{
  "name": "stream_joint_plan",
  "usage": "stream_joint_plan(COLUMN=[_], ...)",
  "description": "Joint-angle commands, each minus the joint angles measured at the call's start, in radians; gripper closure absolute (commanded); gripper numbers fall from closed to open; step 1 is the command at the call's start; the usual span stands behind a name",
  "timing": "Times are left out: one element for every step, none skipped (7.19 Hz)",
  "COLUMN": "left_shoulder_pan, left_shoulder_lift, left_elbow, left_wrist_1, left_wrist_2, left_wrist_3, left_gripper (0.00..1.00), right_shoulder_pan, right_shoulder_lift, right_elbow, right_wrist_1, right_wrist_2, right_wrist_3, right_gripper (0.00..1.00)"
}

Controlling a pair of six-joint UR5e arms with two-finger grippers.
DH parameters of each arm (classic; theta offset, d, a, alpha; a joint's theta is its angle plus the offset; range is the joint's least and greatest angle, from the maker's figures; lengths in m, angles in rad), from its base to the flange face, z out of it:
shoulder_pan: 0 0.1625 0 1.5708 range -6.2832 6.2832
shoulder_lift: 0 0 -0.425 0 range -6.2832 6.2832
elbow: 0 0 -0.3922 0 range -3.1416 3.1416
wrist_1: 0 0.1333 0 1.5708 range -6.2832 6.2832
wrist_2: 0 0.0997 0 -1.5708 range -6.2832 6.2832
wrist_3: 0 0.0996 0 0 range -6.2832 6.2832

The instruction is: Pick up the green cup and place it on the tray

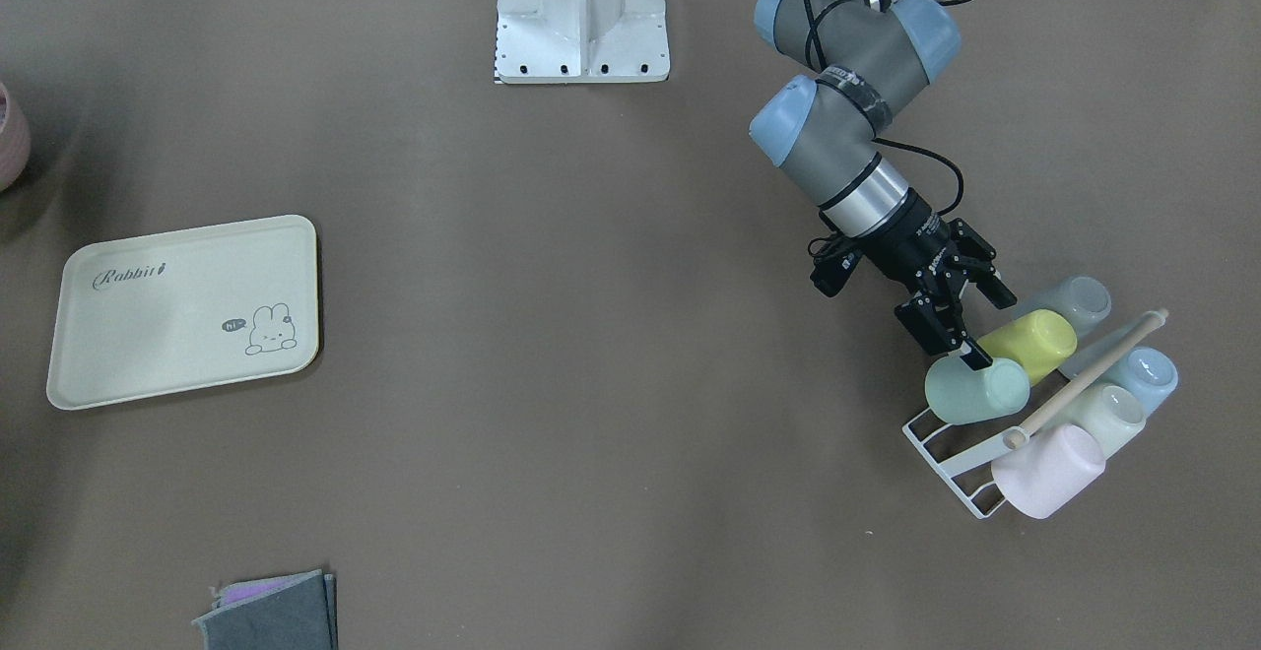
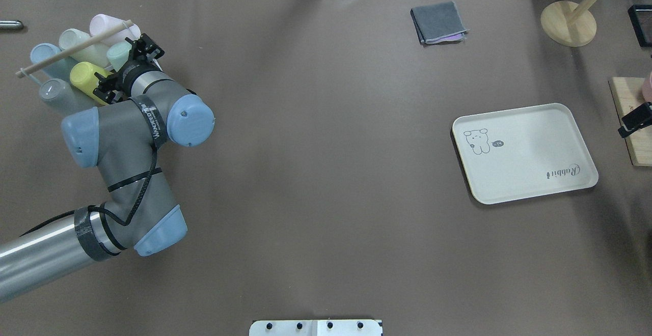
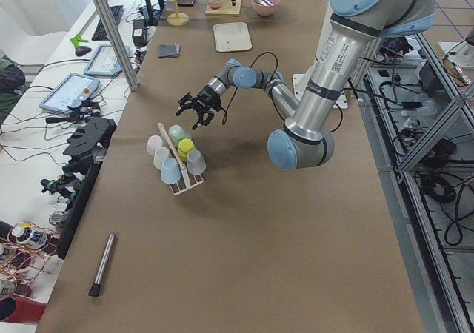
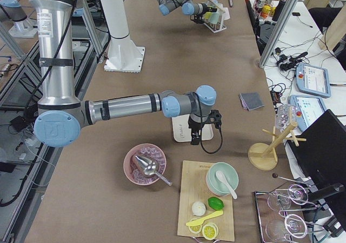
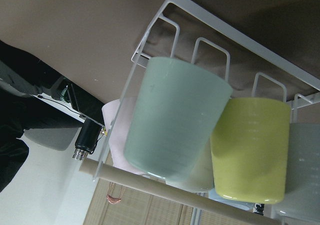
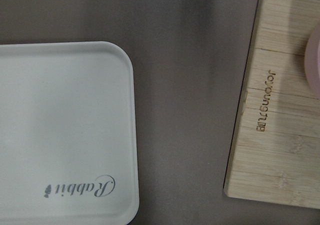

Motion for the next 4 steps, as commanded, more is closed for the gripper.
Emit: stream_joint_plan(left_shoulder_pan=[0.006, 0.006, 0.008, 0.008], left_shoulder_lift=[-0.012, -0.015, -0.032, -0.046], left_elbow=[0.061, 0.082, 0.122, 0.160], left_wrist_1=[-0.010, -0.017, -0.019, -0.031], left_wrist_2=[0.047, 0.068, 0.085, 0.102], left_wrist_3=[0.107, 0.110, 0.109, 0.109], left_gripper=[0.02, 0.02, 0.02, 0.02], right_shoulder_pan=[-0.036, -0.085, -0.114, -0.123], right_shoulder_lift=[0.022, 0.034, 0.034, 0.040], right_elbow=[-0.131, -0.148, -0.157, -0.180], right_wrist_1=[0.190, 0.229, 0.240, 0.251], right_wrist_2=[0.002, 0.004, 0.002, 0.002], right_wrist_3=[0.078, 0.201, 0.242, 0.250], right_gripper=[0.05, 0.01, 0.00, 0.00])
